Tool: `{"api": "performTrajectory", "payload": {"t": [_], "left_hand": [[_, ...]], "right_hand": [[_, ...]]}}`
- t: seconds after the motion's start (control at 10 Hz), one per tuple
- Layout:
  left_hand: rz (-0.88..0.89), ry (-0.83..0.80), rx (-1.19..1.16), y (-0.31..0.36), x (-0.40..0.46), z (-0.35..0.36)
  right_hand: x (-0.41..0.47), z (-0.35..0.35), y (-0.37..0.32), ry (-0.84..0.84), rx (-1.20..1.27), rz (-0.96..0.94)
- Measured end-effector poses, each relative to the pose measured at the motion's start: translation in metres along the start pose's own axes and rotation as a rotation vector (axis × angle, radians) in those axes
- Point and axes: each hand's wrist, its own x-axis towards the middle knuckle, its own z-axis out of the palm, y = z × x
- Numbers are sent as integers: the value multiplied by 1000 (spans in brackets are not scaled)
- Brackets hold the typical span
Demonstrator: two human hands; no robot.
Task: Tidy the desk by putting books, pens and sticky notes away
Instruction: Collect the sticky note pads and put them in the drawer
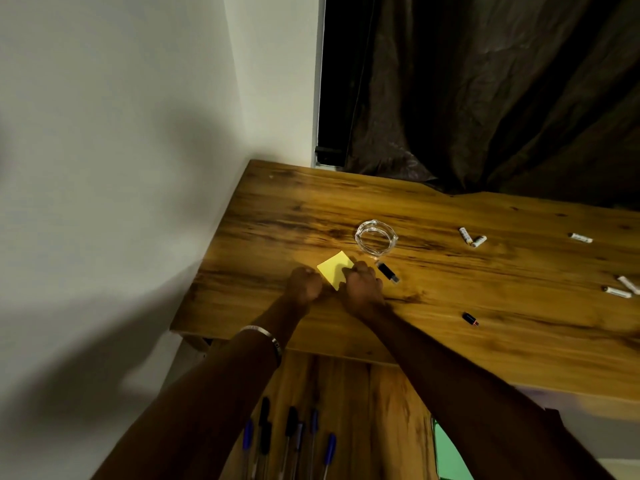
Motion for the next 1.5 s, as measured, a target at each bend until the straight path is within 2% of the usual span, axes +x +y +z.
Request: {"api": "performTrajectory", "payload": {"t": [0.1, 0.3, 0.5, 0.6, 0.8, 0.9, 1.0, 1.1, 1.2, 1.3, 1.5], "left_hand": [[11, -3, 58, -2, 6, 4], [8, -12, 26, -5, 11, 10], [18, 76, 16, -15, 17, 19], [22, 108, 9, -17, 15, 24], [17, 69, -67, -25, 2, 37], [-34, 44, -191, -28, -12, 51], [-47, 36, -243, -34, -27, 65], [-64, -22, -254, -42, -45, 78], [-71, -70, -234, -54, -67, 94], [-78, -102, -173, -69, -87, 111], [-41, -116, 3, -105, -113, 151]], "right_hand": [[1, 3, 3, -8, 119, 93], [1, 4, 4, 60, 297, 160], [2, 2, 5, 34, 622, 408], [-1, 9, 8, 30, 783, 435], [-30, 5, 20, 36, 1037, 463], [-47, 1, 32, 23, 1030, 446], [-63, 0, 48, 72, 911, 432], [-85, -1, 67, 99, 954, 491], [-112, 3, 91, 88, 1107, 529], [-141, 6, 112, 128, 1141, 541], [-194, 15, 151, 84, 996, 469]]}}
